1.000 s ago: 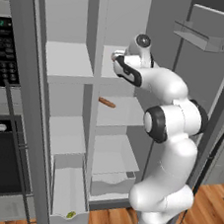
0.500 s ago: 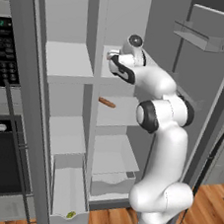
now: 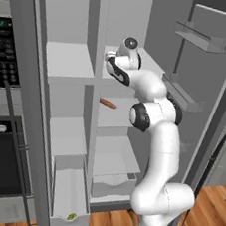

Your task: Take the bell pepper and broccoli from the fridge shelf and place them in the freezer drawer to begin freezing them.

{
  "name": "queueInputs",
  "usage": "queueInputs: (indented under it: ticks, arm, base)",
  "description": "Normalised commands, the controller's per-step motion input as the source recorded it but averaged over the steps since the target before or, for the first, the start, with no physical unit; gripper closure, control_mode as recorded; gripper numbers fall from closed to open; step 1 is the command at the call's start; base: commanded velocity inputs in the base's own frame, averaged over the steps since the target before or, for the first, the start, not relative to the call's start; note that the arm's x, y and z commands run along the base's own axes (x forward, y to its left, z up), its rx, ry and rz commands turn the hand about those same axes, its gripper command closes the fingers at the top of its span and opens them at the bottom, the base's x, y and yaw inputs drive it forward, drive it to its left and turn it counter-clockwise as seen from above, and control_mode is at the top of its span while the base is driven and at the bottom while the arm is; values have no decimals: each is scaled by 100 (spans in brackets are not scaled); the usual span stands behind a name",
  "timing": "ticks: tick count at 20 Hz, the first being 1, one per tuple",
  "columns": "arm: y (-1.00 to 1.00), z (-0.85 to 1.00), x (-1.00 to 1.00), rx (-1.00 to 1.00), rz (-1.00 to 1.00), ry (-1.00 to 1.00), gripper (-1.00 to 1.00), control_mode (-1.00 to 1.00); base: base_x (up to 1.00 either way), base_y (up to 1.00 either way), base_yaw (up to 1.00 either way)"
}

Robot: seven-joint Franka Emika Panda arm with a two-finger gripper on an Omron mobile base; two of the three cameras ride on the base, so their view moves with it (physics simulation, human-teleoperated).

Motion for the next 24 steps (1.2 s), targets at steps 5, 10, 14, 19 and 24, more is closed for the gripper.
queueInputs:
  ticks: [5,10,14,19,24]
  arm:
    - [5,-28,30,0,0,1,100,-100]
    - [2,-18,-7,0,1,-14,100,-100]
    - [0,-75,-80,-2,4,-40,100,-100]
    - [0,-100,-47,-6,8,-48,100,-100]
    - [-8,-32,-69,0,6,-26,100,-100]
  base:
    - [0,0,0]
    - [0,0,0]
    - [0,0,0]
    - [0,0,0]
    - [0,0,0]
